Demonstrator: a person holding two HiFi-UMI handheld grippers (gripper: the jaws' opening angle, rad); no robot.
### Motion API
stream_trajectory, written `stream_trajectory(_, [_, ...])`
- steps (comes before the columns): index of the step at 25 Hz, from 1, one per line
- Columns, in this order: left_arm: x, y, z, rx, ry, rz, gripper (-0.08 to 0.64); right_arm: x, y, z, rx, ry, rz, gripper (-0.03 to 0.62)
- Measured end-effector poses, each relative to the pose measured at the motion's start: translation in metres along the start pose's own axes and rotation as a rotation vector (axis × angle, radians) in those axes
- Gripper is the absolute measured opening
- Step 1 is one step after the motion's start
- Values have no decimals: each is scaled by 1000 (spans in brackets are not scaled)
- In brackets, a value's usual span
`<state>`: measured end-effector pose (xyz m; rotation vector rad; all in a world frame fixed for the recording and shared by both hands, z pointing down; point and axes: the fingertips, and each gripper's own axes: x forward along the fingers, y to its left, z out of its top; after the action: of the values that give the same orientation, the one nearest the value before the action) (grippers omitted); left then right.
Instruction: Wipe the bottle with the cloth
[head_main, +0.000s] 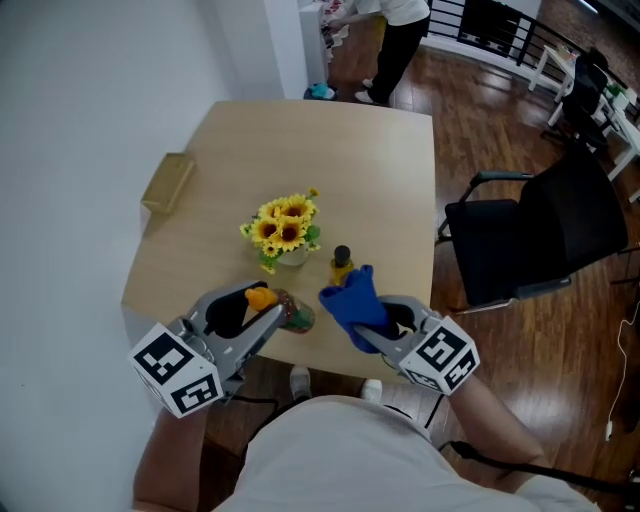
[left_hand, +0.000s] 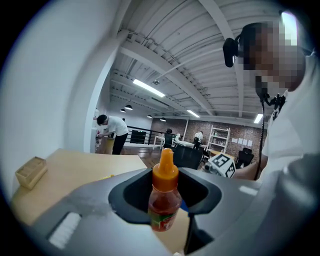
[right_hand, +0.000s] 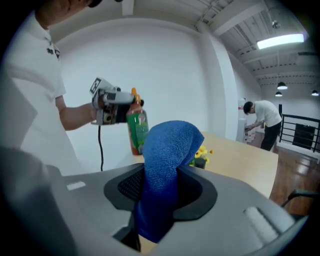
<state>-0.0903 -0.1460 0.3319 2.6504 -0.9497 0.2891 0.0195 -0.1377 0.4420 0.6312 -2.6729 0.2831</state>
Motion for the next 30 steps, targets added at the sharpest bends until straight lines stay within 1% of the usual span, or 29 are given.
stream_trajectory(3, [2,-5,-9,3,24,-41,160,-1,11,66,-72,-112,14,153])
stream_trajectory(5, [3,-8,-15,3,33,-65,160,4,25,97,-131,-131,42,153])
stream_trajectory(7, [4,-9,-19,3,37,-89,160,13,37,107,-164,-120,59,153])
stream_trajectory(9, [2,-9,-17,8,28,-103,160,24,40,98,-136,-109,57,153])
stream_trajectory(11, [-3,-5,-14,13,15,-105,160,37,32,79,-63,-101,44,153])
stream_trajectory(12, [-6,-3,-11,8,4,-106,160,43,27,65,-34,-79,34,153])
stream_trajectory(15, [-17,6,-5,-23,-30,-107,160,62,19,14,13,30,17,153])
stream_trajectory(17, [-22,12,-1,-22,-42,-101,160,69,19,-15,37,93,6,153])
stream_trajectory(19, [-24,19,3,-17,-51,-95,160,69,20,-28,44,125,-20,153])
stream_trajectory(20, [-25,22,5,-15,-53,-92,160,65,21,-27,45,118,-35,153])
stream_trajectory(21, [-26,26,6,-13,-51,-88,160,61,23,-19,42,97,-49,153])
stream_trajectory(23, [-26,33,5,-3,-40,-79,160,49,33,14,9,25,-65,153])
stream_trajectory(25, [-24,40,2,2,-28,-72,160,40,51,56,-66,-48,-54,153])
stream_trajectory(27, [-21,45,-2,-4,-24,-75,160,39,71,88,-130,-94,-32,153])
stream_trajectory(28, [-19,47,-3,-9,-26,-81,160,41,79,95,-141,-99,-26,153])
stream_trajectory(30, [-18,47,-2,-17,-34,-98,160,52,88,92,-132,-83,-26,153])
